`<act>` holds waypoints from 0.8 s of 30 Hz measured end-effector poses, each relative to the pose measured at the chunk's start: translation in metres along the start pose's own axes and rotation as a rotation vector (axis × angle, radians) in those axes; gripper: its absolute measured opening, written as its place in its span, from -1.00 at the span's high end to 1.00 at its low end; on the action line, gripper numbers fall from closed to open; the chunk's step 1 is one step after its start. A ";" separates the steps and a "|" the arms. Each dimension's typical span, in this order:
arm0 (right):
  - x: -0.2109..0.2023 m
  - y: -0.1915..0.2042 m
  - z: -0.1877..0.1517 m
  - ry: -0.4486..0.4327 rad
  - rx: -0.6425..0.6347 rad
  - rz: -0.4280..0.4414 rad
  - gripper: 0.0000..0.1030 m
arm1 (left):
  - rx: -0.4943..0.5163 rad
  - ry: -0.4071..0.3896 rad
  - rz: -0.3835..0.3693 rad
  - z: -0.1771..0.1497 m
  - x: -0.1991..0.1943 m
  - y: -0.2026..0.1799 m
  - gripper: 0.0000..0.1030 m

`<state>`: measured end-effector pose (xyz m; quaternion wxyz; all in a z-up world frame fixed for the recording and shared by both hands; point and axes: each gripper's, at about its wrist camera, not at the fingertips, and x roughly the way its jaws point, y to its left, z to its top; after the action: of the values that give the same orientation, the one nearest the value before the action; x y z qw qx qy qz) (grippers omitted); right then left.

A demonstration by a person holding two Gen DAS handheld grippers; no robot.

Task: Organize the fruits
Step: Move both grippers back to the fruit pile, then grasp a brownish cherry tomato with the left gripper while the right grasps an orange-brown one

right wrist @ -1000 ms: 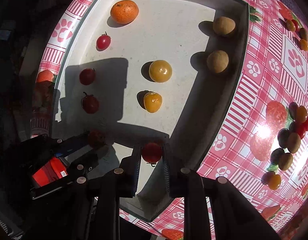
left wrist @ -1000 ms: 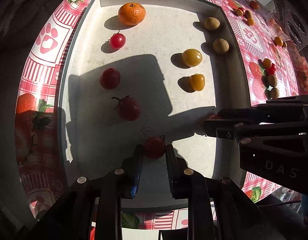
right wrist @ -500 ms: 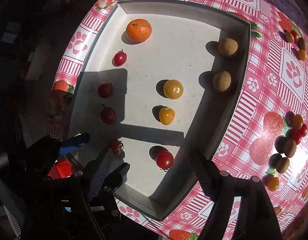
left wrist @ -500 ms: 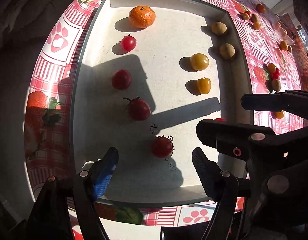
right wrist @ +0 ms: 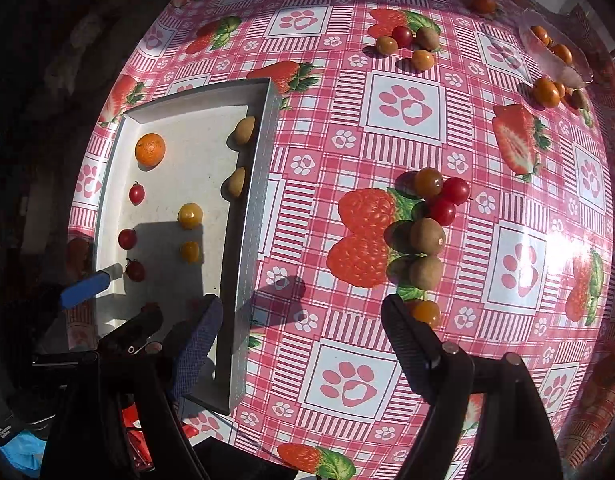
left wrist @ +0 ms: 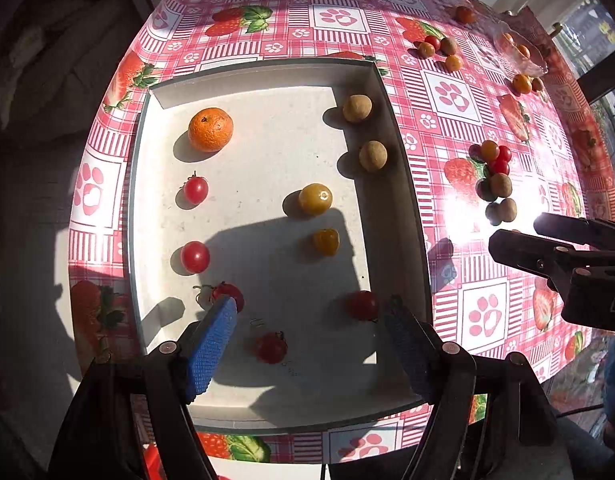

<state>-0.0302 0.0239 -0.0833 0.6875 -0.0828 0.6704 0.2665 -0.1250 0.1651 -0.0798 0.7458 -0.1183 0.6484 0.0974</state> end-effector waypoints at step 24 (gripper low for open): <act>0.013 -0.102 -0.067 0.054 0.212 -0.042 -0.64 | 0.423 0.040 0.017 0.113 0.069 -0.148 -0.50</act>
<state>-0.0406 -0.0903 -0.1264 0.6797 -0.0307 0.7111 0.1770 0.0356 0.0577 -0.1263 0.7402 0.0445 0.6699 -0.0368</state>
